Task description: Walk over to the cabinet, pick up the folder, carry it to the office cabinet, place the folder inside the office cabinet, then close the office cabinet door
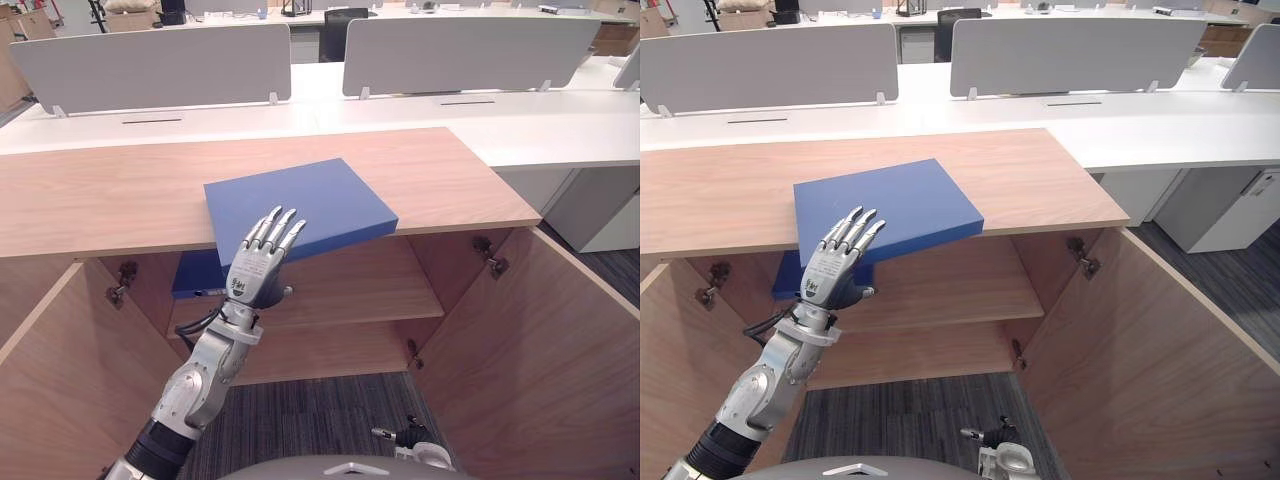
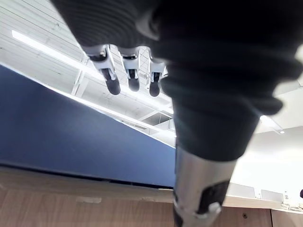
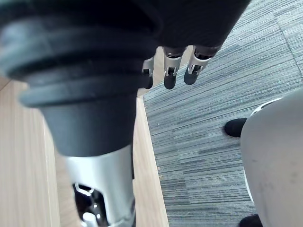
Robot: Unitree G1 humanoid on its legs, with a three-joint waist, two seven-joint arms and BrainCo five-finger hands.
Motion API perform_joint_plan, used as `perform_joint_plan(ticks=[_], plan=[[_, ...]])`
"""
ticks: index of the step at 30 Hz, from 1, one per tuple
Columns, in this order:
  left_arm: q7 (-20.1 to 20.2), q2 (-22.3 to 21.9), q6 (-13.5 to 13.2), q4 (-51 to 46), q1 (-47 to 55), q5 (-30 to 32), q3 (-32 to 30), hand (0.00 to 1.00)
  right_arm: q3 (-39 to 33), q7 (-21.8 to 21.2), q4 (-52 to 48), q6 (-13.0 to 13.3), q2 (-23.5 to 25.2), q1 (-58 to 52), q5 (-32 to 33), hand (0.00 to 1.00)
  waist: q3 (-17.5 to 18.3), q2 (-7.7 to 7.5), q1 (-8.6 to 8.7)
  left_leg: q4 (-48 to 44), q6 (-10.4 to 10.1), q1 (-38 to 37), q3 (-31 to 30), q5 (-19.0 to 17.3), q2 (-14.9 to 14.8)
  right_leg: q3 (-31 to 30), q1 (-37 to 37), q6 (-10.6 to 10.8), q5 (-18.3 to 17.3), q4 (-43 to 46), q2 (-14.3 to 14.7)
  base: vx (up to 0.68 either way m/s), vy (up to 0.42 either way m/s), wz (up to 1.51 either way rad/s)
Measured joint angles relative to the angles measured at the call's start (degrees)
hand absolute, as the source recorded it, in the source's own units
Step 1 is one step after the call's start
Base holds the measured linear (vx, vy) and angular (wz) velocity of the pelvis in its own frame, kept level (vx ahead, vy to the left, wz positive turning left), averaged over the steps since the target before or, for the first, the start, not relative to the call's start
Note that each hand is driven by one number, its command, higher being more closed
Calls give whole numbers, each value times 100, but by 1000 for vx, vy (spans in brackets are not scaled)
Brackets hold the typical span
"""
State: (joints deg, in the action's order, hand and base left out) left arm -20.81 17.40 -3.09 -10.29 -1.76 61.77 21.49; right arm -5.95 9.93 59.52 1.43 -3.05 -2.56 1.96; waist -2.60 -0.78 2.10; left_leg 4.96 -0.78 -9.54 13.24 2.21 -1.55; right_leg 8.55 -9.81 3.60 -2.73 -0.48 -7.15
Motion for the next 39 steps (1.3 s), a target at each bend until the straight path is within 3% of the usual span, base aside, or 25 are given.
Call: perform_joint_plan(ticks=[11, 29, 30, 39], plan=[[-1, 66, 308, 269, -306, 142, -362, 0, -181, -151, -1, -41, -41, -13, 440, 0, 21, 32, 36, 3, -11, -11, 3, -28, -5, 4, -37, 1, 2, -58, 10, 0, 0, 0], [256, 67, 407, 563, -294, 141, -805, 0, -268, -240, -7, -45, -90, -43, 441, 0, -10, -27, 62, 3, -8, -57, 7, -74, -7, 6, -125, 18, 22, -123, 17, 0, 0, 0], [278, 67, 405, 649, -294, 141, -807, 100, -271, -240, -8, -45, -94, -50, 442, 0, -10, -27, 68, 3, -10, -57, 10, -78, -7, 3, -125, 18, 22, -127, 17, 0, 0, 0], [333, 85, 354, 690, -162, 145, -1075, 100, -369, -250, -14, -45, -120, -84, 439, 0, -7, -31, 122, 3, -29, -67, 70, -106, -13, -47, -122, 23, 25, -157, 26, 1, -5, -3]])
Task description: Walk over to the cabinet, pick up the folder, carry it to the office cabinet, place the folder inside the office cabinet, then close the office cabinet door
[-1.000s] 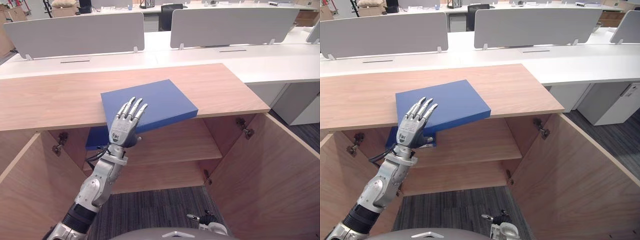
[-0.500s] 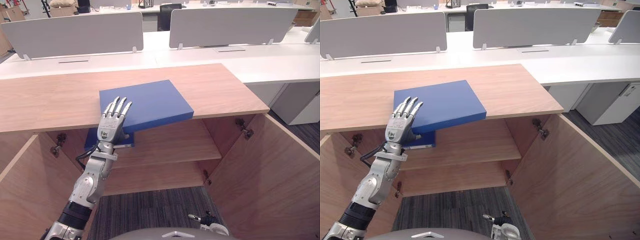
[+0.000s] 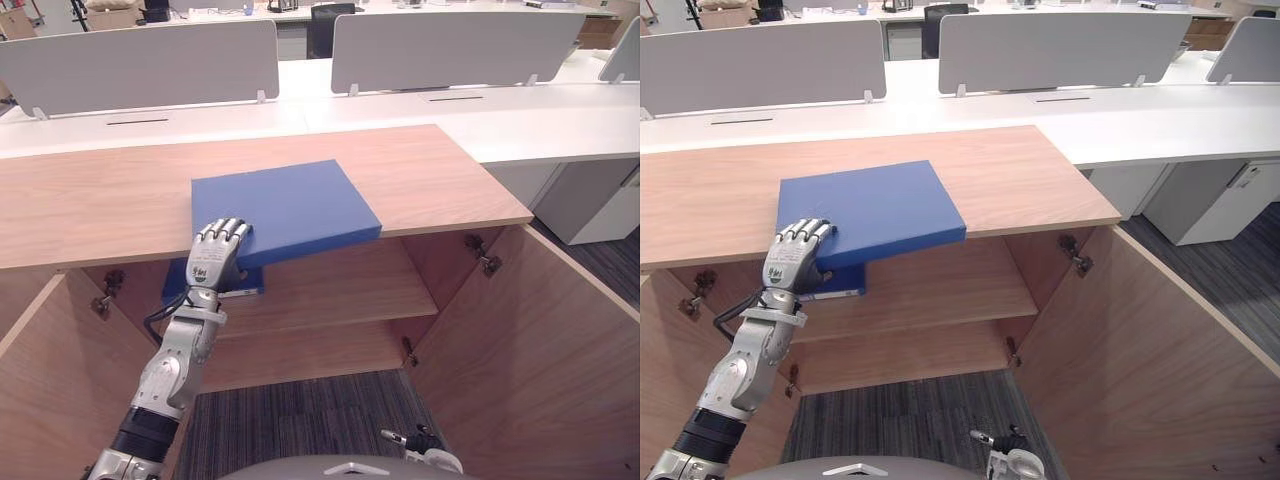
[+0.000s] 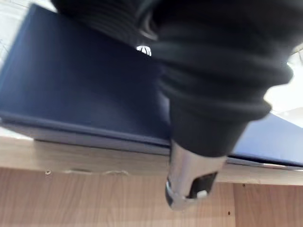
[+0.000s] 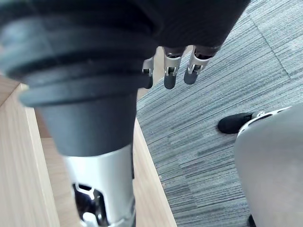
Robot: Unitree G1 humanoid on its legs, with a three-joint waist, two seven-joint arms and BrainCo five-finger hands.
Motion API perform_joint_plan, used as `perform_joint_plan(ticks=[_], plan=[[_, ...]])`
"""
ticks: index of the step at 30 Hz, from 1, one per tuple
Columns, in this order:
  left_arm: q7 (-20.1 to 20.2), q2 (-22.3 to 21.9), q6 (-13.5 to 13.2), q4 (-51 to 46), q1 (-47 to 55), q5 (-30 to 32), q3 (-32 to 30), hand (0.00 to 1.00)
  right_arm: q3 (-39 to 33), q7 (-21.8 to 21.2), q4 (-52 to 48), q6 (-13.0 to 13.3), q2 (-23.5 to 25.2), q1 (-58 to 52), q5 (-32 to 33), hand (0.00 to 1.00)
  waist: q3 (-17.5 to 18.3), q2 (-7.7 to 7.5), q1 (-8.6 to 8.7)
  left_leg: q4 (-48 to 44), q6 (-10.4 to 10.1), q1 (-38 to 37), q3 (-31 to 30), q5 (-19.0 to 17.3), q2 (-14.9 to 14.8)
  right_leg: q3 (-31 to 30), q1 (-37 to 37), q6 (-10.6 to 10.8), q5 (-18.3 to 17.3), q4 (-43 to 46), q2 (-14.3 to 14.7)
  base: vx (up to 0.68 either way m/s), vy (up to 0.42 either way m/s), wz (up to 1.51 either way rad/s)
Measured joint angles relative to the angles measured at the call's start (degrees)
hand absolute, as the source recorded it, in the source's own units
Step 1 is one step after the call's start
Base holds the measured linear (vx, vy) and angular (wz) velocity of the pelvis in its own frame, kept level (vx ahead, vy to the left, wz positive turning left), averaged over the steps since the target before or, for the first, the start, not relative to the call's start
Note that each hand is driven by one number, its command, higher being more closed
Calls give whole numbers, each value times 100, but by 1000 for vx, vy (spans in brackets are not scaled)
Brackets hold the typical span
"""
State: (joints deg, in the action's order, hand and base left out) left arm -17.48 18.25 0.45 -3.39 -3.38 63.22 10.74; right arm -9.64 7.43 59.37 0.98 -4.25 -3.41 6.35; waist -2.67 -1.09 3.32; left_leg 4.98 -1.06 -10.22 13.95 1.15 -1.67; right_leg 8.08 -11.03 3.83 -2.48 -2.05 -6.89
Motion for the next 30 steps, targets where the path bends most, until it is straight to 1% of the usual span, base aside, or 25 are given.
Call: perform_joint_plan(ticks=[4, 13, 19, 21, 22, 24, 26, 28, 30], plan=[[-96, 47, -48, -32, -11, 8, -133, 100, 2, -101, 0, -3, -87, -65, -4, 0, 4, 3, 16, 0, -5, -3, 8, -4, 0, -9, 0, 1, 0, -6, 0, 0, 0, 0], [-236, 115, -49, -142, -61, -12, -188, 100, 7, -98, 0, -4, -99, -111, -4, 0, 14, 7, 38, 0, -7, -6, 13, -6, 1, -22, 2, 2, 4, -14, 2, 0, 0, 0], [-235, 154, -280, -601, 98, -250, -91, 100, 140, -79, -7, 6, -133, -98, -6, 0, 14, 9, 31, -1, -14, 7, 12, -12, 4, -35, 24, 3, 5, -17, 2, 0, 0, -1], [-238, 153, -378, -864, 201, -489, 23, 100, 245, -66, -12, 8, -159, -90, -6, 0, 14, 9, 17, -2, -15, 8, 10, -14, 5, -50, 33, 4, 5, -17, 2, 0, 0, -5], [-256, 130, -495, -1095, 309, -706, 113, 100, 283, -59, -18, 9, -176, -73, -8, 0, 15, 11, 4, -2, -15, 9, 5, -14, 6, -79, 53, 3, 6, -13, 2, -2, -3, -10], [-311, 33, -605, -1402, 477, -944, 188, 100, 381, -35, -37, 34, -183, -66, -8, 0, 36, 35, 0, -5, -17, 24, 4, -13, -4, -160, 121, 89, 59, 34, 0, -7, -9, -15], [-367, -153, -701, -1651, 583, -1296, 285, 100, 440, 81, -108, 44, -193, -82, -8, 0, 49, 63, 0, -5, -16, 40, 5, -13, -2, -194, 163, 93, 61, 68, -5, -14, -10, -9], [-392, -380, -838, -1925, 740, -1803, 367, 100, 558, 156, -284, 71, -185, -102, -9, 0, 70, 96, 2, -5, -16, 57, 6, -13, -11, -274, 245, 99, 63, 137, -1, -33, -9, -13], [-414, -496, -853, -2095, 810, -2060, 482, 100, 683, 172, -438, 114, -183, -163, -9, 0, 80, 111, 2, -4, -14, 75, 3, -12, -13, -285, 285, 101, 61, 172, -1, -35, -10, -5]])
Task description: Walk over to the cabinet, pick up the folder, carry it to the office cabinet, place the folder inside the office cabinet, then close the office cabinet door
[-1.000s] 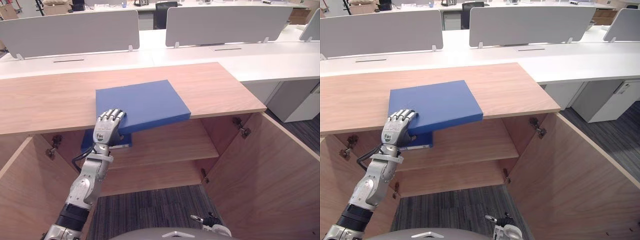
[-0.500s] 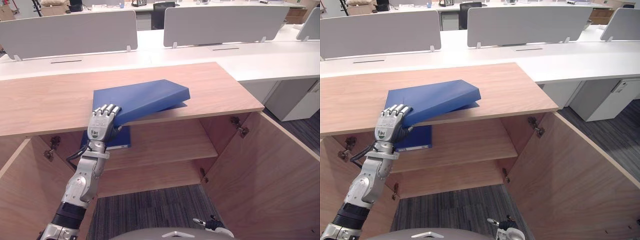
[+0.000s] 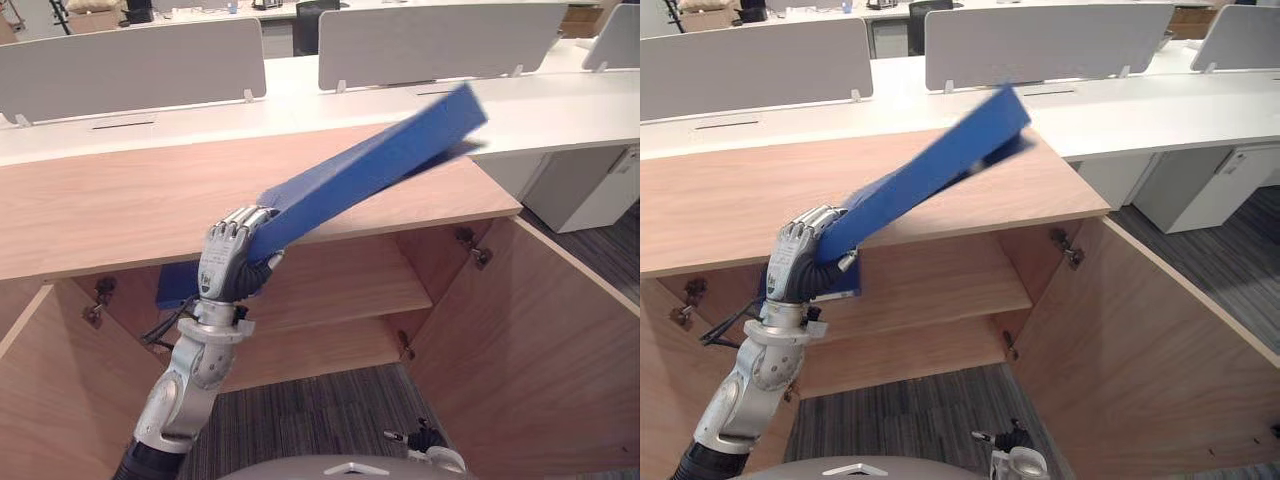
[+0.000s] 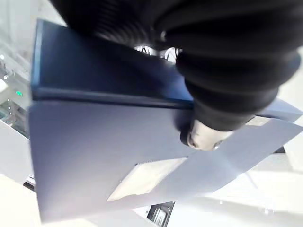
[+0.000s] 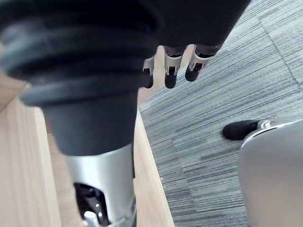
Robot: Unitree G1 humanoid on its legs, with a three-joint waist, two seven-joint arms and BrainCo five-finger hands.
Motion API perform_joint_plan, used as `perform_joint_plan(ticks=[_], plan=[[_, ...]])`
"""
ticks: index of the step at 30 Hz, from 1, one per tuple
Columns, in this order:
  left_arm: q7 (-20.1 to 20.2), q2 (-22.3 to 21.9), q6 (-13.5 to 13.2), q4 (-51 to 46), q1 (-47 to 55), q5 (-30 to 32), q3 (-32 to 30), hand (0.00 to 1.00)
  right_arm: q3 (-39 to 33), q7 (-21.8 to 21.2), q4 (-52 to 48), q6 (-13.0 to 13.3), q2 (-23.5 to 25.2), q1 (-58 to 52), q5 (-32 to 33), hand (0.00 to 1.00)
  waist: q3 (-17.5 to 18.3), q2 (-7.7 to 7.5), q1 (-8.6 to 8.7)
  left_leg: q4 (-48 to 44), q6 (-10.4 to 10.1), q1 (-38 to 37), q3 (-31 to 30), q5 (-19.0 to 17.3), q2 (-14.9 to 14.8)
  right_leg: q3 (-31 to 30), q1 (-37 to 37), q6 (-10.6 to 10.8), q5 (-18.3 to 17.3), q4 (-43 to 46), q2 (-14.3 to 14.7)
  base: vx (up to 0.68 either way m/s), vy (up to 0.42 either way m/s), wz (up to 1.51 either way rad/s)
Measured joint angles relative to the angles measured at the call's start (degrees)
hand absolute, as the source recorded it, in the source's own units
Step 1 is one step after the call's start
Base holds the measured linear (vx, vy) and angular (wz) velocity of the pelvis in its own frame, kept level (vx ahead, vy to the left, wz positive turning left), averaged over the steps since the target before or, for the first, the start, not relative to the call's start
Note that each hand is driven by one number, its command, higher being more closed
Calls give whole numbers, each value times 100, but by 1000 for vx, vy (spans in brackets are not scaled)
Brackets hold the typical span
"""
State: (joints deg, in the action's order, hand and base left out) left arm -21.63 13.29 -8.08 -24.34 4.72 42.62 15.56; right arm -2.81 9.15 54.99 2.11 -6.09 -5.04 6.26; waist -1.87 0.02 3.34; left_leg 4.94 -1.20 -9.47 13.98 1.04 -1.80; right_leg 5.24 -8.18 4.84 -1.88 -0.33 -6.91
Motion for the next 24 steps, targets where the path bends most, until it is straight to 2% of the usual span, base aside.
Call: perform_joint_plan(ticks=[4, 5, 7, 9, 10, 12, 15, 17, 21, 24], plan=[[-39, -282, -262, -441, 255, -1162, 271, 100, 204, 113, -488, 105, 93, -146, 2, 0, 16, 2, -17, 0, 39, 35, -9, 29, -7, -14, 65, 18, -12, 96, 0, -39, -14, 0], [-43, -342, -363, -548, 322, -1613, 310, 100, 262, 156, -612, 149, 121, -148, 3, 0, 22, 3, -26, 2, 53, 38, -6, 39, -1, -21, 102, 26, -16, 126, 0, -62, -10, -2], [-59, -460, -459, -717, 407, -2198, 322, 100, 333, 176, -1012, 160, 136, -180, 9, 0, 17, 6, -31, 2, 72, 51, -6, 55, 5, -33, 144, 55, -20, 172, -6, -56, -5, -1], [-30, -586, -591, -861, 563, -3178, 336, 100, 392, 212, -1720, 265, 175, -275, 10, 0, 20, -17, -58, 2, 84, 45, -5, 67, 10, -38, 148, 67, -16, 189, -14, -51, 3, 0], [-14, -622, -627, -890, 613, -3375, 332, 100, 393, 212, -1873, 292, 201, -288, 12, 0, 22, -20, -64, 2, 89, 46, -6, 71, 12, -38, 151, 68, -15, 192, -16, -43, 4, 1], [290, -708, -710, -892, 770, -4348, 330, 100, 402, 214, -2421, 388, 259, -334, 45, 0, 27, -41, -115, 2, 100, 51, -7, 85, 21, -37, 157, 78, -11, 192, -26, -32, 4, 1], [570, -745, -714, -880, 993, -4993, 311, 100, 432, 208, -3014, 410, 362, -418, 129, 0, 28, -63, -137, 2, 104, 53, -8, 90, 26, -36, 168, 87, -13, 182, -34, -10, 2, 0], [981, -777, -709, -864, 1160, -5753, 291, 100, 439, 131, -3685, 501, 468, -550, 254, 0, 25, -93, -145, 2, 115, 97, -8, 98, 36, -37, 212, 96, -9, 185, -46, 0, 0, 0], [1409, -782, -699, -741, 1296, -6274, 192, 100, 442, 98, -4806, 634, 609, -668, 289, 0, 10, -150, -140, 0, 118, 106, -5, 104, 53, -40, 221, 121, 11, 181, -61, 0, 0, 0], [1559, -822, -661, -525, 1310, -6337, 18, 100, 449, 74, -5530, 782, 612, -665, 284, 0, -28, -234, -141, 0, 119, 104, 7, 104, 66, -57, 221, 132, 27, 185, -71, 0, 6, -1]])
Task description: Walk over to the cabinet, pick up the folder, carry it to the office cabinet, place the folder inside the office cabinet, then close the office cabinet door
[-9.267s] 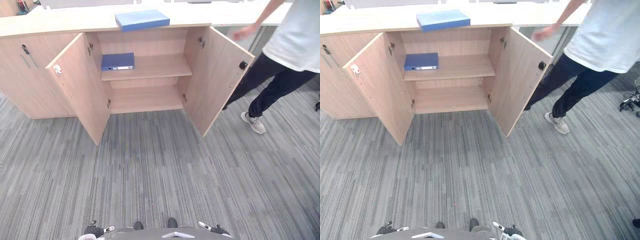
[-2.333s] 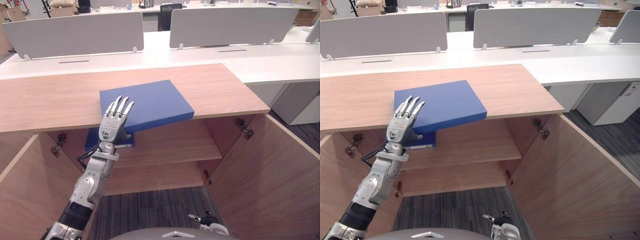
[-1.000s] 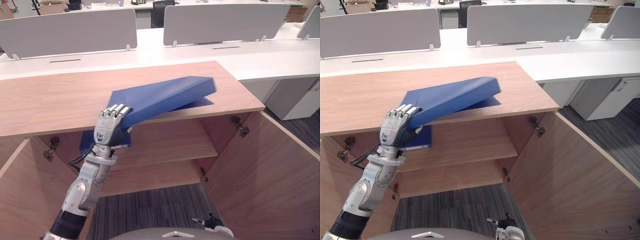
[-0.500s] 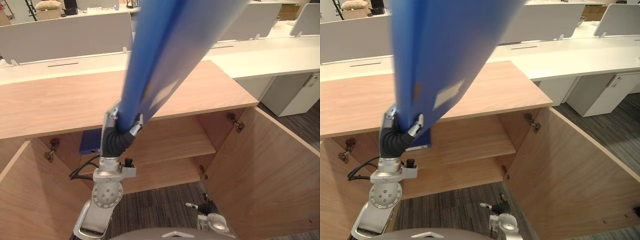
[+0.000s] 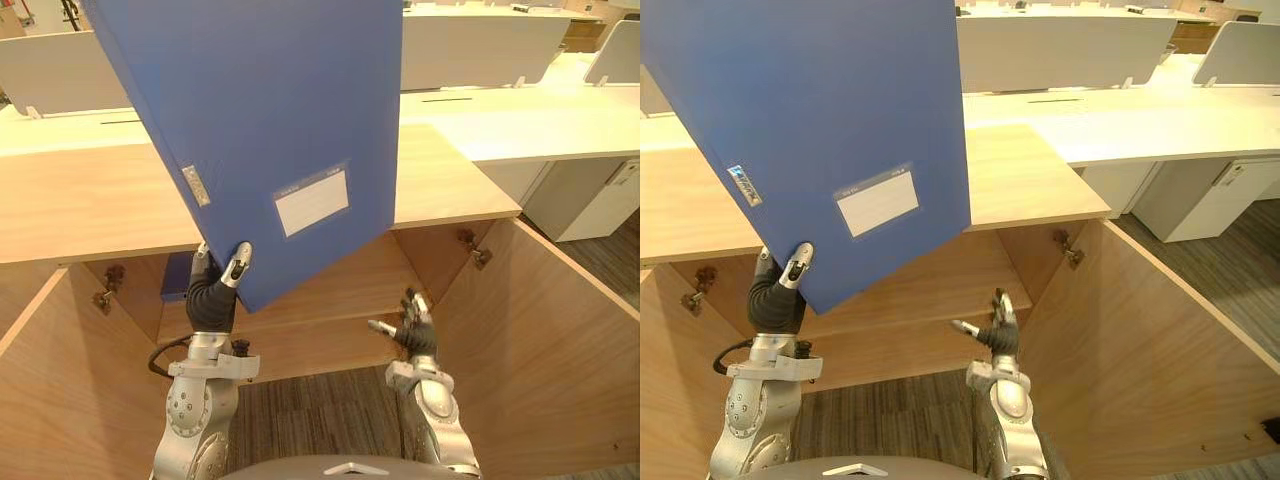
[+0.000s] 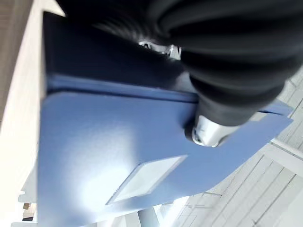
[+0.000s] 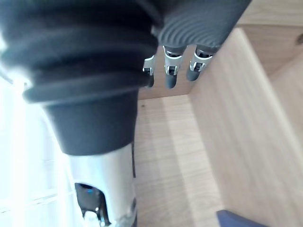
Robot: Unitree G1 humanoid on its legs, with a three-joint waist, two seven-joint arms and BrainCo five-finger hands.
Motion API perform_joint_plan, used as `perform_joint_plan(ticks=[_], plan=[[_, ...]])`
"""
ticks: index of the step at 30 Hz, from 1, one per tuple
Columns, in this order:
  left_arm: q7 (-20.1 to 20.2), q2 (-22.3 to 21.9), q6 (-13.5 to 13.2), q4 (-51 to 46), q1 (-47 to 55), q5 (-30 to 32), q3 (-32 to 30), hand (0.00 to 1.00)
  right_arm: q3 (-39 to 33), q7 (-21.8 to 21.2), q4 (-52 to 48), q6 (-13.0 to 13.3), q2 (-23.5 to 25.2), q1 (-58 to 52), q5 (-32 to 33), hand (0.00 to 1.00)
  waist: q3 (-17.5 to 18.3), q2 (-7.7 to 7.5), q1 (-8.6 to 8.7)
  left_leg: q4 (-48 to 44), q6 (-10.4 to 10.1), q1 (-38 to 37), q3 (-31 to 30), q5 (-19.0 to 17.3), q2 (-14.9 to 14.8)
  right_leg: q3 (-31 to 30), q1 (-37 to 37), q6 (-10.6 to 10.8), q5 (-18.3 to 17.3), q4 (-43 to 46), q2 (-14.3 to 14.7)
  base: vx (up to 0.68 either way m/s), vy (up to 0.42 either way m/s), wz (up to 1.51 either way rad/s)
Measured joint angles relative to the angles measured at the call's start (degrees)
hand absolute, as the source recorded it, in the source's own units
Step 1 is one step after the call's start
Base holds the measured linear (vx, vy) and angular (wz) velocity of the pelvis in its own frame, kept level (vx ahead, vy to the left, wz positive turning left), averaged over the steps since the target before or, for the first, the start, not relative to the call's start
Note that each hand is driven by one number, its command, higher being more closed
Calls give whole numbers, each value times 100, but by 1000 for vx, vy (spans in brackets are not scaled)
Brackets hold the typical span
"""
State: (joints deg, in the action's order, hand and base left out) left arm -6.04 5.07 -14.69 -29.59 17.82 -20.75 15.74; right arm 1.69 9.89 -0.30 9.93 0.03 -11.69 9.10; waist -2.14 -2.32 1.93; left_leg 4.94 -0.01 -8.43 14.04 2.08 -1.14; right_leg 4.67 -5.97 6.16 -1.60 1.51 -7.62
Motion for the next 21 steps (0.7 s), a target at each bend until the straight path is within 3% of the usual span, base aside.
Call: perform_joint_plan(ticks=[9, 15, 21], plan=[[100, -106, 57, 302, -8, 4, -673, 100, -19, -353, -1831, 445, -48, 157, 2, 0, -43, -45, 4, 0, -5, -36, 73, -9, 16, -81, 12, 6, 30, -19, -10, -6, 10, -3], [226, -110, 59, 608, -36, -40, -734, 100, -39, -533, -2156, 545, -226, 502, 86, 0, -50, -44, 14, -1, -25, -39, 93, -22, 17, -93, 22, 3, 35, -26, -10, 0, 0, 0], [603, -101, 60, 670, -155, -102, -727, 100, -19, -862, -2153, 549, -567, 907, 437, 0, -78, -8, 1, -32, -9, -7, 94, -12, 19, -93, 24, 4, 72, -68, -9, 0, 0, 0]])
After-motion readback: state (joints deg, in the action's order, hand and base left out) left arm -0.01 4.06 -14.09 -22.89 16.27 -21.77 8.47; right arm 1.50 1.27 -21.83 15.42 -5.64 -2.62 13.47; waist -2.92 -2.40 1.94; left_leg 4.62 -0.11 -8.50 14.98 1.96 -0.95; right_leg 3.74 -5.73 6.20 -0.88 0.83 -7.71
